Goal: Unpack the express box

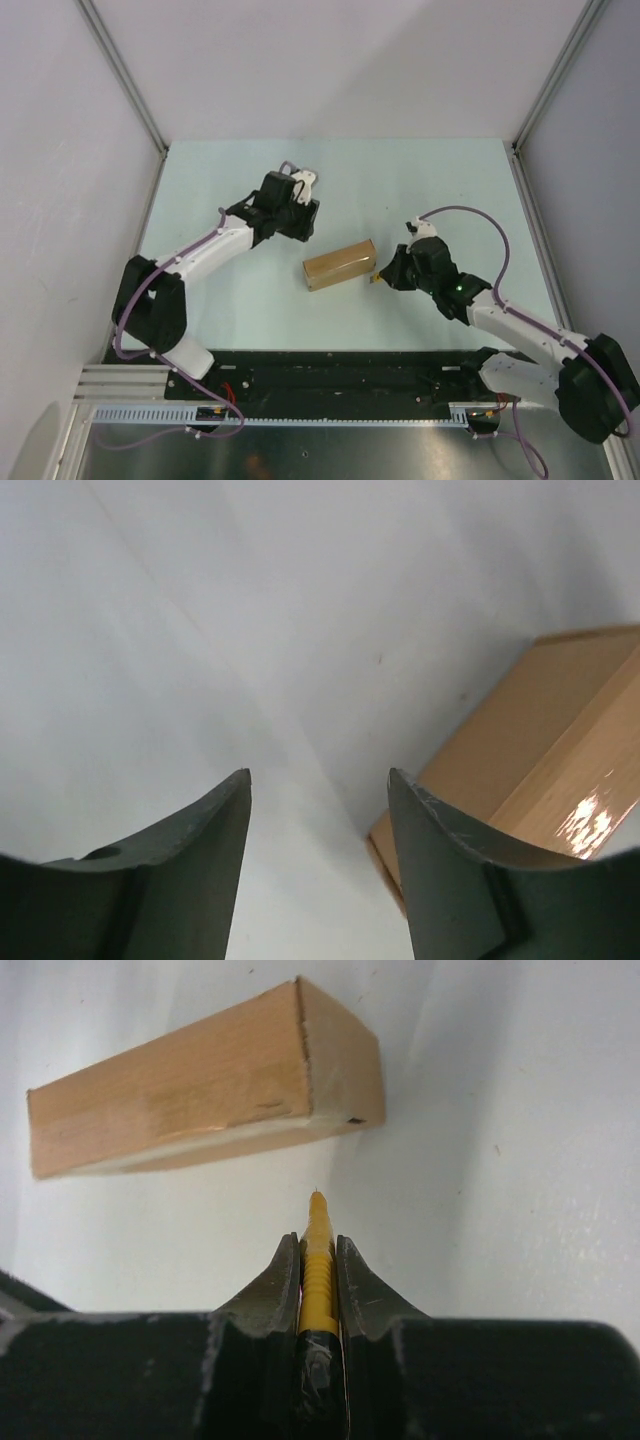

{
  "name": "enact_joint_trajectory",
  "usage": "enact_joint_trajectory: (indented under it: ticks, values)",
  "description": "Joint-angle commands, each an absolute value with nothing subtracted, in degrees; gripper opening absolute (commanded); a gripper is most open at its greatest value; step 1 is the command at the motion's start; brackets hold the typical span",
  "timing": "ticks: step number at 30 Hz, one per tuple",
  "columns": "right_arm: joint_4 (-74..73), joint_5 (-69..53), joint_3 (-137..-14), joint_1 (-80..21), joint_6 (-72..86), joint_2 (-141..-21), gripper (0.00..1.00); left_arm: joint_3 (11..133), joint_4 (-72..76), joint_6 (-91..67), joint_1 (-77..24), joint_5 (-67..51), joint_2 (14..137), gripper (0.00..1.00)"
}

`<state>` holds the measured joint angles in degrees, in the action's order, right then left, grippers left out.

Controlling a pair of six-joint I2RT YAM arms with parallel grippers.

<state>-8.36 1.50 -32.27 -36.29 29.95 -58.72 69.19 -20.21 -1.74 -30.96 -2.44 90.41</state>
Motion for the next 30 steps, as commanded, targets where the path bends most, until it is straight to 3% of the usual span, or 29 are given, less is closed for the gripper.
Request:
enact_joint_trajectory:
  ticks: [1, 11, 19, 26, 30]
  values:
    - [2.1, 6.7, -34.9, -35.8, 33.1, -63.1, 0.0, 64.4, -20.9, -8.1, -29.9, -4.2, 90.9, 0.58]
    - [6.5, 10.1, -41.0, -34.5, 31.7, -71.6, 0.0, 60.3, -20.9, -6.7, -29.0, -19.1, 91.2, 0.5]
    - [12.3, 2.9, -46.8, -34.4, 27.7, -79.5, 0.0, 57.2, -20.7, -5.5, -29.0, -29.8, 89.2, 0.49]
    - [14.4, -7.4, -52.8, -35.2, 23.1, -86.7, 0.0, 55.8, -20.8, -5.0, -29.0, -28.4, 85.0, 0.52]
    - [12.6, -6.5, -54.4, -35.4, 22.5, -88.4, 0.0, 56.2, -20.7, -4.7, -28.8, -16.6, 82.7, 0.48]
